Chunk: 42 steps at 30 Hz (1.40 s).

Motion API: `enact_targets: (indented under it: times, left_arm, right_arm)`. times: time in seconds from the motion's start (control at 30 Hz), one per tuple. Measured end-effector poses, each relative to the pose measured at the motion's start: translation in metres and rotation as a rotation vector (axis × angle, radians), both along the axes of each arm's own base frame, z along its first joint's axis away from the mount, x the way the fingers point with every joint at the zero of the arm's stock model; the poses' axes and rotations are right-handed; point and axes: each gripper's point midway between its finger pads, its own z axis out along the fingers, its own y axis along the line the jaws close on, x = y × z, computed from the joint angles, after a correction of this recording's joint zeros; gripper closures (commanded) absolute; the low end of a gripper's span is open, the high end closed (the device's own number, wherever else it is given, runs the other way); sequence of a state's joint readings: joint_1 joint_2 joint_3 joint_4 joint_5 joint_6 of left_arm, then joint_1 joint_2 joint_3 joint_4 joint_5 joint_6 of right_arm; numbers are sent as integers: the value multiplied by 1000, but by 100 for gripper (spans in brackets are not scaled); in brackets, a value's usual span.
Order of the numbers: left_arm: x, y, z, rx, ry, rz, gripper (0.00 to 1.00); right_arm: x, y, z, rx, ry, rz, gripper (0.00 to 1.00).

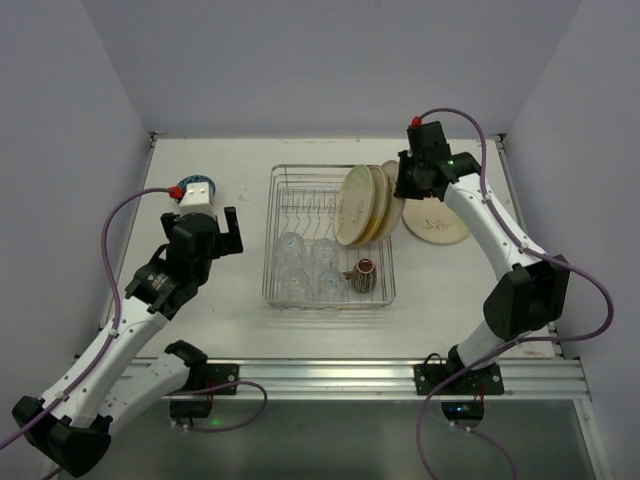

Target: Unload the mixed dishes from the dish rack

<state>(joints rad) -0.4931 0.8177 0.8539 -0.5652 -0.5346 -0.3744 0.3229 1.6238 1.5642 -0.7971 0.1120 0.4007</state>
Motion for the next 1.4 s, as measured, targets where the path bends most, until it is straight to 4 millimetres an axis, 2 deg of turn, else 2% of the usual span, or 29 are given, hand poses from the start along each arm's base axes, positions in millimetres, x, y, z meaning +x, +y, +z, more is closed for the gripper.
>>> enact_targets:
  times: [0.17, 0.37, 0.6, 0.87, 1.0, 1.1, 1.17, 1.27, 1.4]
  left_arm:
    - [0, 0, 0, 0, 0, 0, 0]
    - [0, 0, 0, -1, -2, 0, 0]
    - [0, 0, 2, -5, -6, -3, 0]
    - [-1, 0, 4, -10, -15, -3, 0]
    - [-2, 0, 5, -13, -20, -3, 0]
    - [-2, 1, 6, -15, -24, -3, 0]
    - [-3, 1, 7, -15, -26, -3, 0]
    - [-3, 1, 7, -16, -28, -2, 0]
    - [-3, 2, 9, -16, -33, 3, 0]
  right_arm:
    - [-4, -3, 14, -2, -27, -4, 100]
    - [-12, -11, 40, -4, -83, -20, 100]
    - [-17, -27, 70, -46, -144, -63, 100]
    - [-25, -45, 81, -81, -156, -112, 100]
    - [-28, -70, 96, -65, -196, -181, 100]
    - [-31, -100, 110, -36, -251, -273, 100]
    - [-34, -122, 112, -15, -288, -341, 100]
    - [-41, -154, 101, 44, -322, -451, 100]
    - [-44, -183, 64, 176, -326, -560, 100]
